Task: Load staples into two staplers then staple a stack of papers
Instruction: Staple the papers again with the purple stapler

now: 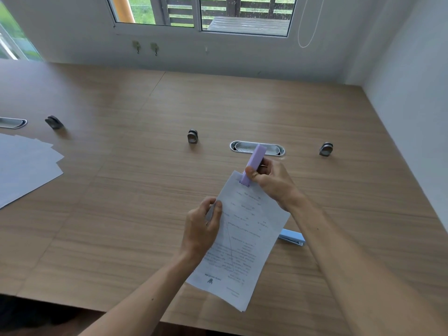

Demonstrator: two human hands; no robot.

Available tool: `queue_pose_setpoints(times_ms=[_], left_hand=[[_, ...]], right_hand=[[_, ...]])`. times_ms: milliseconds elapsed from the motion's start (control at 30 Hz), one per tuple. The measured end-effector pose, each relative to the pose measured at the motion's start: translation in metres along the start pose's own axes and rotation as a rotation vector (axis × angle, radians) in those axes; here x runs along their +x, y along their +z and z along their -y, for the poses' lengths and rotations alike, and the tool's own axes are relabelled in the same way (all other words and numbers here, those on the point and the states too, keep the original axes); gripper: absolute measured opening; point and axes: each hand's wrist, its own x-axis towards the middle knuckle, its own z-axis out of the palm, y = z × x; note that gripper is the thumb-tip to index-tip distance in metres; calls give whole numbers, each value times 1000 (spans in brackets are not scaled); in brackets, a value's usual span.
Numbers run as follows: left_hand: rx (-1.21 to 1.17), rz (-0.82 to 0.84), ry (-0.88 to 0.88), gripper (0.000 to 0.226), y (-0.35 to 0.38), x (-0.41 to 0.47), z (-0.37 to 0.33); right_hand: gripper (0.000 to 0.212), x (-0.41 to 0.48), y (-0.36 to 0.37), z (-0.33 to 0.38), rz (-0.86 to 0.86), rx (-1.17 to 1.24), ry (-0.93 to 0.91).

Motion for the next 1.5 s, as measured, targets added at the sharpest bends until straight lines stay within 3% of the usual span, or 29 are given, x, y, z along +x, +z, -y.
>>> queue_pose_setpoints(times_ms=[200,400,500,667,767,900,1000,1100,1200,1500], left_hand=[[6,10,7,13,2,1,-3],[6,5,-10,13,-1,7,-1],[17,-6,-27,13,-3,10,0],[13,-29,-69,15,-4,16,3],[11,-62,-97,16,-5,19,3],[-3,-113,-146,19,-3,26,5],[12,-135,-168,20,-1,30,11],[33,-167,-176,21,2,36,18],[34,-172,-192,22,7,43,21],[9,-184,-189,22,19,55,14]], right_hand=[[13,-1,-4,-2,-25,7,21],[37,-4,-6,-1,-44,166,67],[28,-1,-12,1,-83,352,108],[16,13,-26,-9,-365,523,185],[17,20,-34,-22,-553,353,168],[26,17,-47,-42,-672,-133,46],[19,8,-59,-63,-608,-394,3],[7,2,-74,-90,-442,-658,61],[12,-7,-83,-114,-289,-842,134],[8,-27,-86,-151,-168,-1068,335]])
